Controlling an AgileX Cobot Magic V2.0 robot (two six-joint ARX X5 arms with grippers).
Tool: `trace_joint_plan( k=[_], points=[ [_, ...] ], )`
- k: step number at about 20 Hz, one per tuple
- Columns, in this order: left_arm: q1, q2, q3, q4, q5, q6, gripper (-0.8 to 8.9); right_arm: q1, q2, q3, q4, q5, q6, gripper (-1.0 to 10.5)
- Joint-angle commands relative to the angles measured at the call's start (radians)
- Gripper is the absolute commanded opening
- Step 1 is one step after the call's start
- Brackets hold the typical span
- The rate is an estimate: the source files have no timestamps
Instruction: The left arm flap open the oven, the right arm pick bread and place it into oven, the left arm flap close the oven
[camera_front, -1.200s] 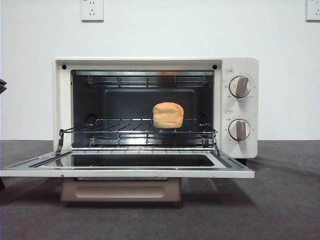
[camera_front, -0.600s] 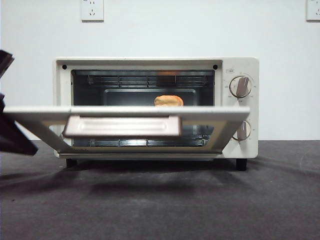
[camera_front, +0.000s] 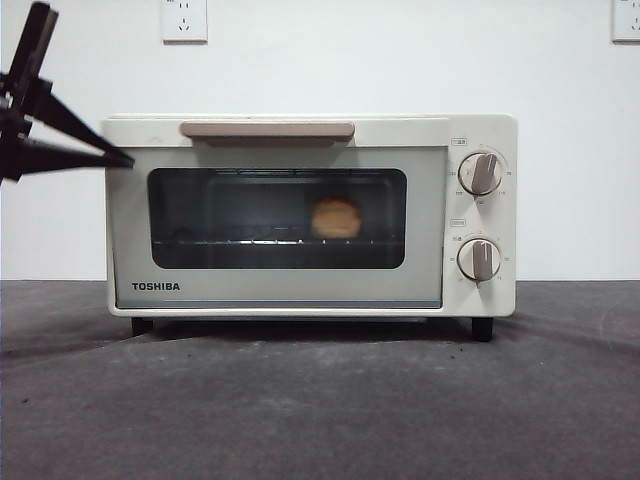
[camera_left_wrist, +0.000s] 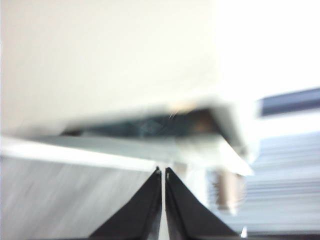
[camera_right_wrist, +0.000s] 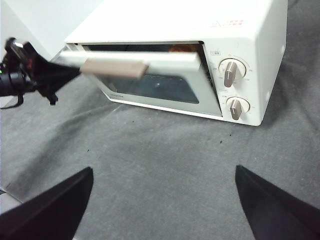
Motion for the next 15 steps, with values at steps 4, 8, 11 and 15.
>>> trace_joint_plan(
  k=[4, 8, 11, 15],
  points=[
    [-0.001, 0.008, 0.014, 0.158, 0.041, -0.148, 0.15, 0.005, 0.003, 0.018, 0.01, -0.003, 0.01, 4.6],
    [-0.001, -0.019, 0.015, 0.176, 0.098, -0.146, 0.16, 0.005, 0.003, 0.018, 0.01, -0.003, 0.009, 4.6],
    [-0.001, -0.069, 0.015, 0.175, 0.105, -0.143, 0.15, 0.005, 0.003, 0.018, 0.01, -0.003, -0.005, 4.6],
    [-0.001, -0.16, 0.015, 0.159, 0.109, -0.129, 0.16, 0.005, 0.003, 0.018, 0.01, -0.004, -0.033, 4.6]
  ],
)
